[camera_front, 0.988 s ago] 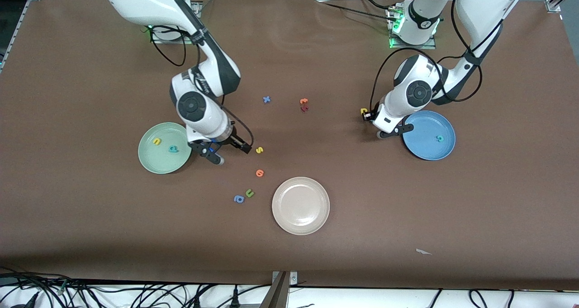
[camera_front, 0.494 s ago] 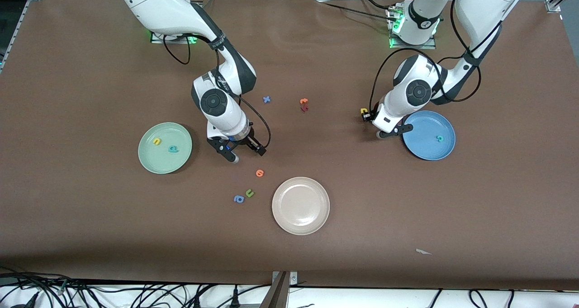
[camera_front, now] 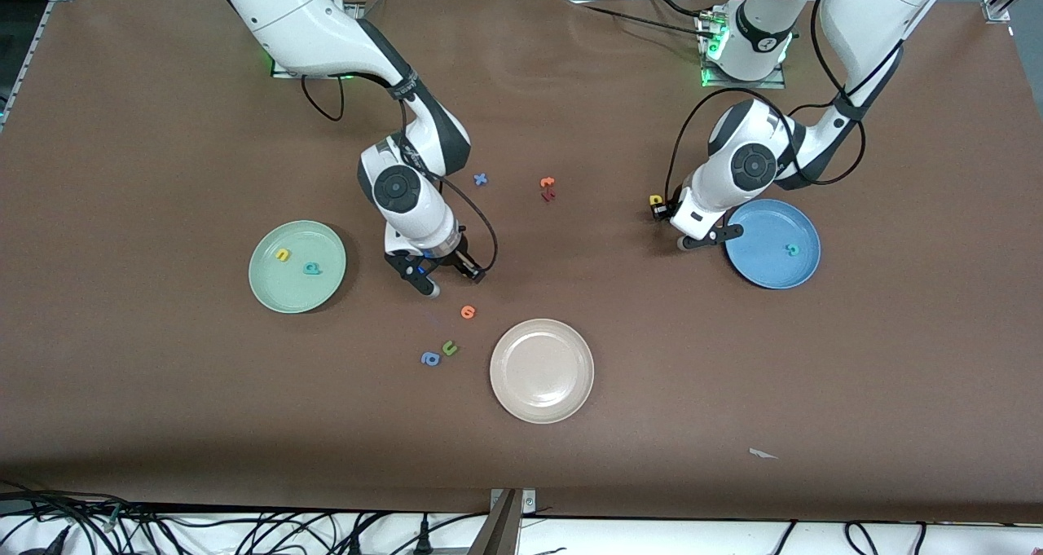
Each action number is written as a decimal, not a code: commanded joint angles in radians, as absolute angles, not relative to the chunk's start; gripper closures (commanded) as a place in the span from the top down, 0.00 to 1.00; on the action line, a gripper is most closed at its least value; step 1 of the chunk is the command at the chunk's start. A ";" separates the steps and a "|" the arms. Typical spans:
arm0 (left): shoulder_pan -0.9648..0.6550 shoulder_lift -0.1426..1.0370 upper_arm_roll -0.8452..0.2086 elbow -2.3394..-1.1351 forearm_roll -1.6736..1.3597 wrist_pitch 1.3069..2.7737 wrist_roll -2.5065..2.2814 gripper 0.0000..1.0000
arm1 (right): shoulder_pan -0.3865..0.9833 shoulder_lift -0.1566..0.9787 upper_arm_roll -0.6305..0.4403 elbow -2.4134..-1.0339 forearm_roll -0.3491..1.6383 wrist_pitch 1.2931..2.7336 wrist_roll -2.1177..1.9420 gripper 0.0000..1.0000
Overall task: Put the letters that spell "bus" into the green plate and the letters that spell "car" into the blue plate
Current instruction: 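Grasp the yellow s with the right gripper while the left gripper grasps teal letter, then place the yellow s on the green plate while the left gripper places teal letter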
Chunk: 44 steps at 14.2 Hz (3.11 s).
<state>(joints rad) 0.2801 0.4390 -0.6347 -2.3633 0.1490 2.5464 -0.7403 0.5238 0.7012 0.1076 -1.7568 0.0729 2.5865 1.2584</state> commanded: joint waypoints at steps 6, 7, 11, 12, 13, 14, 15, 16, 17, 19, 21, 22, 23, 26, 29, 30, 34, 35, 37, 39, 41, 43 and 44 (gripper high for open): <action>0.278 0.451 -0.627 -2.376 0.201 2.560 -0.770 0.22 | 0.537 0.727 0.083 -1.724 0.038 2.595 1.287 0.53; 0.278 0.451 -0.627 -2.376 0.201 2.560 -0.770 0.20 | 0.537 0.732 0.083 -1.724 0.038 2.595 1.289 0.53; 0.278 0.451 -0.626 -2.376 0.201 2.560 -0.770 0.20 | 0.546 0.741 0.083 -1.727 0.032 2.594 1.284 0.47; 0.279 0.451 -0.626 -2.376 0.201 2.560 -0.770 0.18 | 0.545 0.741 0.083 -1.729 0.031 2.594 1.282 0.43; 0.281 0.451 -0.626 -2.375 0.201 2.560 -0.770 0.12 | 0.546 0.741 0.083 -1.729 0.029 2.592 1.282 0.35; 0.282 0.451 -0.624 -2.375 0.201 2.560 -0.770 0.06 | 0.546 0.741 0.083 -1.729 0.031 2.592 1.282 0.29; 0.282 0.451 -0.624 -2.375 0.201 2.560 -0.770 0.03 | 0.546 0.741 0.083 -1.730 0.029 2.592 1.282 0.23; 0.282 0.451 -0.624 -2.375 0.201 2.560 -0.770 0.00 | 0.546 0.741 0.083 -1.730 0.029 2.592 1.281 0.19; 0.282 0.451 -0.624 -2.375 0.201 2.560 -0.770 0.00 | 0.546 0.739 0.083 -1.730 0.029 2.589 1.278 0.17; 0.284 0.451 -0.624 -2.375 0.201 2.560 -0.767 0.00 | 0.546 0.733 0.083 -1.730 0.029 2.585 1.267 0.16; 0.290 0.445 -0.624 -2.372 0.202 2.560 -0.759 0.00 | 0.543 0.703 0.075 -1.724 0.017 2.518 1.256 0.16; 0.298 0.439 -0.624 -2.367 0.202 2.557 -0.755 0.00 | 0.542 0.684 0.069 -1.720 0.006 2.473 1.237 0.16; 0.308 0.425 -0.626 -2.359 0.202 2.553 -0.755 0.00 | 0.538 0.664 0.064 -1.718 0.002 2.435 1.209 0.16; 0.360 0.374 -0.634 -2.301 0.201 2.440 -0.683 0.00 | 0.537 0.602 0.000 -1.718 0.003 2.314 1.055 0.16; 0.429 0.357 -0.640 -2.203 0.190 2.248 -0.568 0.00 | 0.532 0.517 -0.115 -1.750 0.015 2.134 0.774 0.16; 0.458 0.357 -0.640 -2.174 0.189 2.190 -0.516 0.00 | 0.520 0.484 -0.155 -1.800 0.021 2.134 0.676 0.16; 0.609 0.363 -0.637 -2.146 0.189 2.117 -0.274 0.00 | 0.453 0.385 -0.216 -1.994 0.040 2.178 0.386 0.16; 0.632 0.368 -0.637 -2.146 0.190 2.121 -0.246 0.00 | 0.425 0.373 -0.227 -2.055 0.043 2.228 0.309 0.16; 0.632 0.388 -0.635 -2.126 0.192 2.126 -0.253 0.19 | 0.405 0.364 -0.230 -2.167 0.051 2.388 0.233 0.16; 0.634 0.397 -0.634 -2.123 0.193 2.128 -0.255 0.53 | 0.403 0.364 -0.230 -2.209 0.051 2.424 0.227 0.17; 0.634 0.387 -0.635 -2.121 0.192 2.126 -0.262 0.74 | 0.384 0.374 -0.230 -2.221 0.051 2.425 0.225 0.21; 0.623 0.384 -0.643 -2.083 0.187 2.118 -0.296 0.88 | 0.382 0.367 -0.230 -2.214 0.051 2.416 0.222 0.55; 0.606 0.383 -0.672 -2.059 0.187 2.114 -0.370 0.98 | 0.382 0.361 -0.230 -2.192 0.051 2.398 0.222 0.89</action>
